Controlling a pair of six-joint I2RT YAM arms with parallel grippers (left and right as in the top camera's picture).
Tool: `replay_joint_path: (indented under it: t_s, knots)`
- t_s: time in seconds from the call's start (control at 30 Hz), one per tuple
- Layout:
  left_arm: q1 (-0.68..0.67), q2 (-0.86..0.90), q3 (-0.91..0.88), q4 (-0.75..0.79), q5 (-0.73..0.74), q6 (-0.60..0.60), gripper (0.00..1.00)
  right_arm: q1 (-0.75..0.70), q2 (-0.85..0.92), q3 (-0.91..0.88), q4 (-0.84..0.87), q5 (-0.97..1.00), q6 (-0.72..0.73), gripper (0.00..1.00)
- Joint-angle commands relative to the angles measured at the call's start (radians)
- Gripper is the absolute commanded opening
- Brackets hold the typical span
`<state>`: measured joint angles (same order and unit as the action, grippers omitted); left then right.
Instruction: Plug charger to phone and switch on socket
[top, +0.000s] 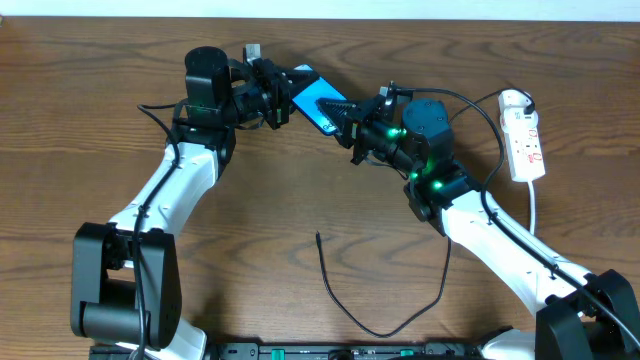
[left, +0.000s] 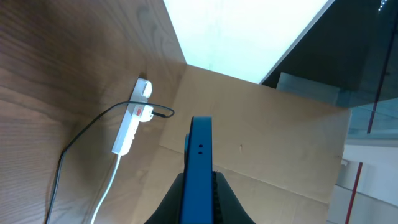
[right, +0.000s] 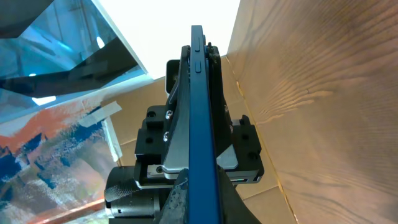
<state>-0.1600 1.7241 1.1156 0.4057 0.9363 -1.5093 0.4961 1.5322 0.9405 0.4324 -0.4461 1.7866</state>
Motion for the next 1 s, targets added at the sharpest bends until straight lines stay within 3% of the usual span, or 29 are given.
replay_joint_path:
  t_s: [0.0,0.2,0.57,0.97]
  knots:
    - [-0.005,-0.026,0.031,0.004,-0.003,0.030,0.08,0.022,-0.002,0.021,0.012,-0.023,-0.026,0.01]
    - [-0.005,-0.026,0.031,0.004,-0.003,0.030,0.07,0.022,-0.002,0.021,0.012,-0.023,-0.026,0.10]
    - [-0.003,-0.026,0.031,0.004,-0.003,0.030,0.08,0.022,-0.002,0.021,0.009,-0.019,-0.027,0.54]
    - [0.031,-0.026,0.031,0.004,0.014,0.030,0.08,0.019,-0.002,0.021,0.005,-0.015,-0.036,0.60]
